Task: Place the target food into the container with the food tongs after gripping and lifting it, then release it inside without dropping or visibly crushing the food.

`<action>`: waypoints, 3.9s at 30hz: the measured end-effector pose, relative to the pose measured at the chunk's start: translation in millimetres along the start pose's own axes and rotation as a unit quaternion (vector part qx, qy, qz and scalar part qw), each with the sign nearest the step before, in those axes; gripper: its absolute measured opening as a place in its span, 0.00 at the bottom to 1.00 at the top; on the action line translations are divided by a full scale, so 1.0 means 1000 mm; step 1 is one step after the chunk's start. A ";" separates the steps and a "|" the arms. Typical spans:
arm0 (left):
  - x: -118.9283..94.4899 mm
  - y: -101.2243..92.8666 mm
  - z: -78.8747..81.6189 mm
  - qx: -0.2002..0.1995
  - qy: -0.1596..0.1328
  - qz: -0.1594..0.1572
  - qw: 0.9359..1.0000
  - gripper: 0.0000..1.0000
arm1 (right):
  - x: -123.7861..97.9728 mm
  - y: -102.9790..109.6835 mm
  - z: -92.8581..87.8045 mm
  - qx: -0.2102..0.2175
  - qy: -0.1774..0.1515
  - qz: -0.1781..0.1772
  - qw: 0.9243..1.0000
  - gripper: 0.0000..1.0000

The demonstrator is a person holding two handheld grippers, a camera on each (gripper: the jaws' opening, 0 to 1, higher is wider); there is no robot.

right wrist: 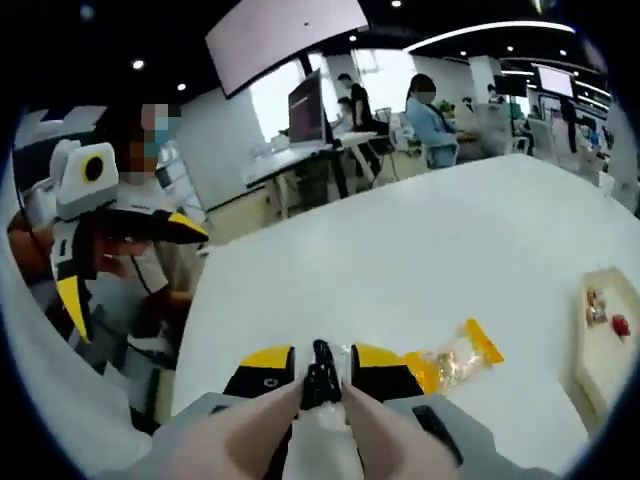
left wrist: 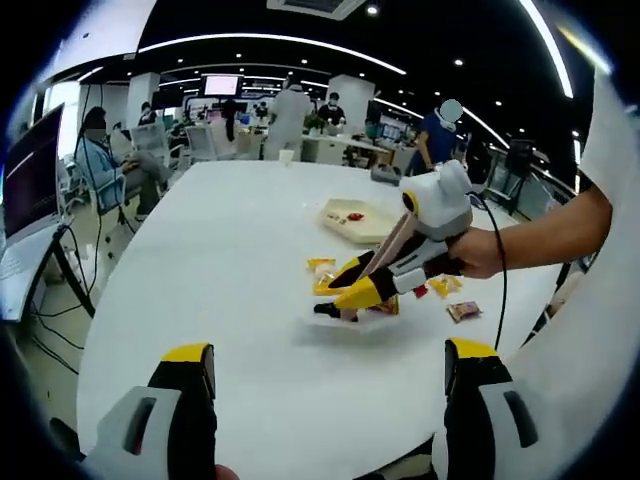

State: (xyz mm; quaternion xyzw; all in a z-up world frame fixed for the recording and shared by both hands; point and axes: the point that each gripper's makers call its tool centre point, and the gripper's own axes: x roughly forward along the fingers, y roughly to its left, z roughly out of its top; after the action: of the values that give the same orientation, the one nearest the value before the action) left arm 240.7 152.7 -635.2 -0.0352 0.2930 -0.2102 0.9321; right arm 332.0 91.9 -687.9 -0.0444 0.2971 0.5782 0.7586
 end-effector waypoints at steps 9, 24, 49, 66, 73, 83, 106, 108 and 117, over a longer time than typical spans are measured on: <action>0.019 -0.009 0.030 0.040 -0.019 -0.042 0.998 0.96 | -0.055 -0.025 0.021 0.066 -0.074 -0.072 0.992 0.21; 0.063 -0.054 0.054 0.127 -0.009 -0.155 0.980 0.96 | -0.157 -0.056 -0.003 0.107 -0.121 -0.209 0.965 0.21; 0.079 -0.100 0.042 0.172 0.020 -0.226 0.959 0.96 | -0.271 -0.059 -0.063 0.153 -0.142 -0.358 0.910 0.21; 0.080 -0.089 0.049 0.154 0.008 -0.206 0.966 0.96 | -0.291 -0.071 -0.046 0.141 -0.160 -0.372 0.903 0.21; 0.078 -0.092 0.046 0.153 0.009 -0.204 0.967 0.96 | -0.300 -0.084 -0.032 0.125 -0.162 -0.374 0.905 0.21; 0.071 -0.080 0.044 0.129 0.005 -0.183 0.975 0.97 | -0.299 -0.113 0.004 0.091 -0.164 -0.364 0.913 0.21; 0.060 -0.046 0.042 0.098 -0.001 -0.126 0.987 0.97 | -0.248 -0.195 0.081 0.030 -0.143 -0.320 0.936 0.21; 0.060 -0.043 0.040 0.105 0.005 -0.118 0.987 0.96 | -0.244 -0.203 0.087 0.027 -0.143 -0.317 0.937 0.21; 0.048 -0.026 0.038 0.076 0.004 -0.079 0.994 0.97 | -0.222 -0.236 0.106 0.016 -0.139 -0.300 0.943 0.21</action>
State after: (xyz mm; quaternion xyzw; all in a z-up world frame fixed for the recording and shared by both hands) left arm 288.2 106.7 -624.1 0.0141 0.2765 -0.3050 0.9112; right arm 553.0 -130.1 -554.5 -0.0384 0.1705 0.3192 0.9314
